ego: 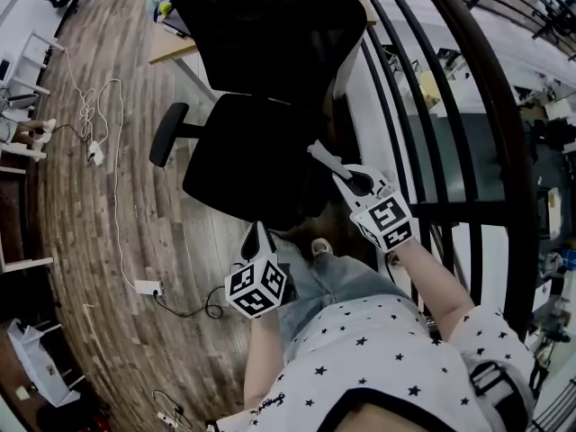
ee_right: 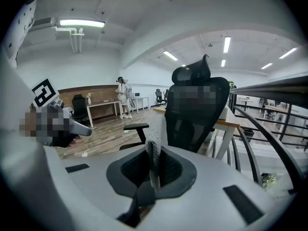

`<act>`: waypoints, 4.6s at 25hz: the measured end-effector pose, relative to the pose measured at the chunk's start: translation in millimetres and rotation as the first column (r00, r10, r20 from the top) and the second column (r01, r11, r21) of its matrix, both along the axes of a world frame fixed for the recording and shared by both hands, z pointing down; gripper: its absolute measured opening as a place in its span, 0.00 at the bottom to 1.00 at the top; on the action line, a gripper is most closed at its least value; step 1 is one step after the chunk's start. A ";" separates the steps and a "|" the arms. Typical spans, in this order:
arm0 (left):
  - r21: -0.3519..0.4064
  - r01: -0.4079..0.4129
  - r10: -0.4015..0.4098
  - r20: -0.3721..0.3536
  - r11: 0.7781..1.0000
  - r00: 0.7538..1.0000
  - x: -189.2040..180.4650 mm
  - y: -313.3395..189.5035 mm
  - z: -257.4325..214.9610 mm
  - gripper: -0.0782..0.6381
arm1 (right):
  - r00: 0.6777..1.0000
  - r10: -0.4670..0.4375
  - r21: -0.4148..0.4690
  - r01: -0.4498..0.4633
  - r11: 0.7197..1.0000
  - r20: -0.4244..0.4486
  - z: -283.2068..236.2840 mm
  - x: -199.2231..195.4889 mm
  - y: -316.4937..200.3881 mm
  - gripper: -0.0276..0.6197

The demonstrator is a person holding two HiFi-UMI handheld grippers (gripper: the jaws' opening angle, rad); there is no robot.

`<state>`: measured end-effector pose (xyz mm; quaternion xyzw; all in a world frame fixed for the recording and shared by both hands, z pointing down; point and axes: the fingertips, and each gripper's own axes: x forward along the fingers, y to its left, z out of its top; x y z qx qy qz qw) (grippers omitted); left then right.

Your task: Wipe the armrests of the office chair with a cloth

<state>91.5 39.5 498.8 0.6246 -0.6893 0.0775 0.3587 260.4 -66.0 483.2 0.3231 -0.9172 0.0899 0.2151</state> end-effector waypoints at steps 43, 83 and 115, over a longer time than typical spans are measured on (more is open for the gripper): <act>-0.112 -0.173 0.169 -0.045 0.979 0.985 -5.9 -58.6 88.1 0.12 | 0.941 0.116 -0.170 -0.176 0.970 -0.317 209.0 17.6 -94.3 0.08; -0.085 -0.102 0.098 -0.053 0.991 0.994 -1.2 -46.9 74.2 0.12 | 0.951 0.073 -0.227 -0.145 0.963 -0.300 207.7 0.8 -36.3 0.08; -0.086 -0.075 0.071 -0.046 0.993 0.996 2.0 -15.2 71.4 0.12 | 0.953 -0.124 -0.297 0.038 0.954 -0.277 204.0 -37.4 60.5 0.08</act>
